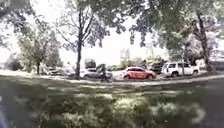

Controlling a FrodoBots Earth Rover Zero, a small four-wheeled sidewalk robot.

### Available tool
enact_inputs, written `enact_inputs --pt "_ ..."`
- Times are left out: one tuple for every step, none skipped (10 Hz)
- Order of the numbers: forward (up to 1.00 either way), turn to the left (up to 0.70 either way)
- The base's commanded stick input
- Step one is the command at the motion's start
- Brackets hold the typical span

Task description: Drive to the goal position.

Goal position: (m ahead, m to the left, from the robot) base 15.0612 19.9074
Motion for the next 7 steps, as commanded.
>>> enact_inputs --pt "0.70 0.00" --pt "0.70 0.00" --pt "0.70 0.00" --pt "0.70 0.00" --pt "0.70 0.00" --pt "0.70 0.00" --pt "0.70 0.00"
